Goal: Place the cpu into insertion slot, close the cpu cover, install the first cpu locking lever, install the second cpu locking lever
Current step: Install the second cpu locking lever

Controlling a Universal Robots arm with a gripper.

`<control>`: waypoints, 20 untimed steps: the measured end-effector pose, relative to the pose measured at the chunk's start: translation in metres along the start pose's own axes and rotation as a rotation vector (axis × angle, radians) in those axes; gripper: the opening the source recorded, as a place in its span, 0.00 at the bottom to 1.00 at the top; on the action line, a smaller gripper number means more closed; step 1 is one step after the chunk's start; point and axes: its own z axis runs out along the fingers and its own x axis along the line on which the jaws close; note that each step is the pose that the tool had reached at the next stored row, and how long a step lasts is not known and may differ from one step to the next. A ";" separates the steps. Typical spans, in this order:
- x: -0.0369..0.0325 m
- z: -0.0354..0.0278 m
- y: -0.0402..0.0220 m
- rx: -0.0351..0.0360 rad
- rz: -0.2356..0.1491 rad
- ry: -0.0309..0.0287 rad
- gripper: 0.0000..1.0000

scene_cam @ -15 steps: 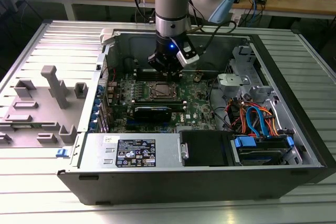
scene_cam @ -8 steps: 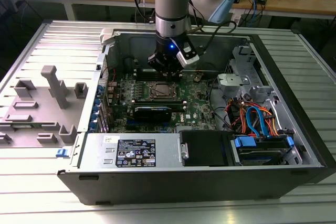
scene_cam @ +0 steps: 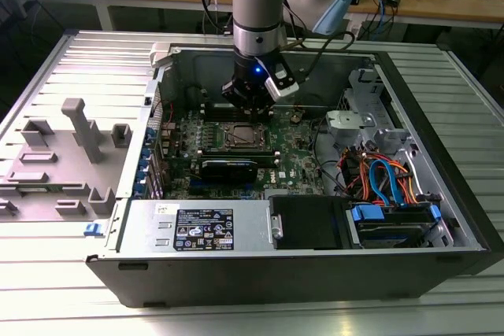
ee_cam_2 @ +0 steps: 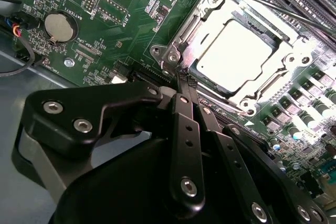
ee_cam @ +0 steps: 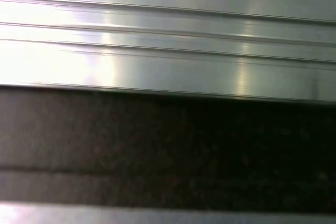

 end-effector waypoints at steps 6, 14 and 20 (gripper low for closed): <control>0.0005 -0.0002 -0.0075 -0.0001 0.000 0.0000 0.11; 0.0004 -0.0057 -0.0100 0.0047 0.000 0.0003 0.11; 0.0006 -0.0057 -0.0136 0.0051 0.000 0.0003 0.11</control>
